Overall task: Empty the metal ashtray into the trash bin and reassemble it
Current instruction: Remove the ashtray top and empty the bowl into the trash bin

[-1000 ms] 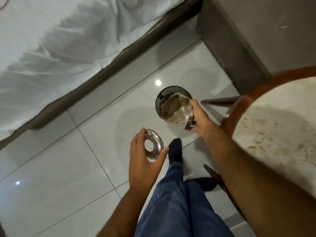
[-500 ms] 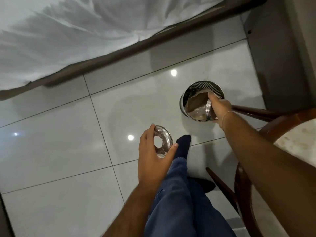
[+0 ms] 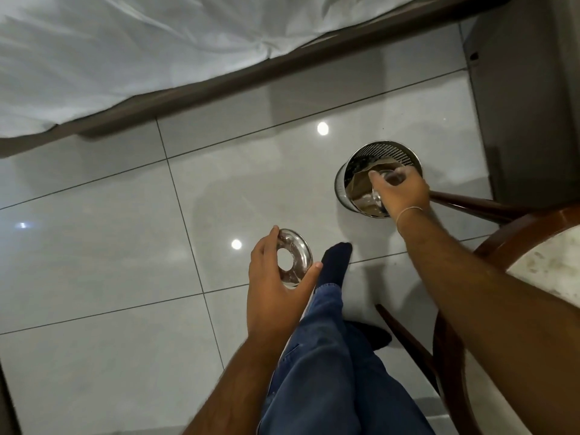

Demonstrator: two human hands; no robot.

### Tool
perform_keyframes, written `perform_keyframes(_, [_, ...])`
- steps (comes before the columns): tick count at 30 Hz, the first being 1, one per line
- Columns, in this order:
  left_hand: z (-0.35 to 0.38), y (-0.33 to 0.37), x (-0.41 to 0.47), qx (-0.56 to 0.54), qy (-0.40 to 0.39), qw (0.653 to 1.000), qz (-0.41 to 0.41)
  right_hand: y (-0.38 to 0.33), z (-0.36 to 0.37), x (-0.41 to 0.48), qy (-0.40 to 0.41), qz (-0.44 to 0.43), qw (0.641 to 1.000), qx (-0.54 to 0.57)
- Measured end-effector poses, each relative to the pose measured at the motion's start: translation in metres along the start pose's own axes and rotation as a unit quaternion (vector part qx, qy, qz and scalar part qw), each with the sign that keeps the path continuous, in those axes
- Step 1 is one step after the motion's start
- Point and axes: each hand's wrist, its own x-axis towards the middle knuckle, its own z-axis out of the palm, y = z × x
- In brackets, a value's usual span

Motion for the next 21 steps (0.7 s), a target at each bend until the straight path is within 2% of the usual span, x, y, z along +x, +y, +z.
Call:
perform_keyframes(3, [-0.001,-0.001,-0.001,0.01,-0.006,1.0,0.006,0.0,0.001,0.003,0.031,-0.037,0.998,-0.03])
perform_keyframes(9, [-0.002,-0.001,0.004,0.022,-0.014,0.999,0.021,0.004,0.003,0.001,0.028,-0.079,0.993,-0.086])
perform_keyframes(13, [0.001,0.003,0.006,0.028,-0.021,0.999,0.025,0.003,0.006,-0.003,0.043,-0.078,0.994,-0.07])
perform_keyframes(15, [0.002,0.008,0.007,0.03,-0.025,0.999,0.033,0.012,0.007,-0.005,0.013,-0.05,0.997,-0.05])
perform_keyframes(18, [0.003,0.014,0.006,0.029,-0.031,0.998,0.047,0.018,0.004,-0.003,-0.003,0.079,0.994,0.073])
perform_keyframes(20, [0.005,0.019,0.008,0.031,-0.034,0.997,0.062,0.009,-0.006,-0.001,0.009,0.121,0.972,0.203])
perform_keyframes(21, [0.006,0.022,0.009,0.029,-0.034,0.997,0.067,0.002,-0.016,-0.002,-0.012,0.137,0.955,0.263])
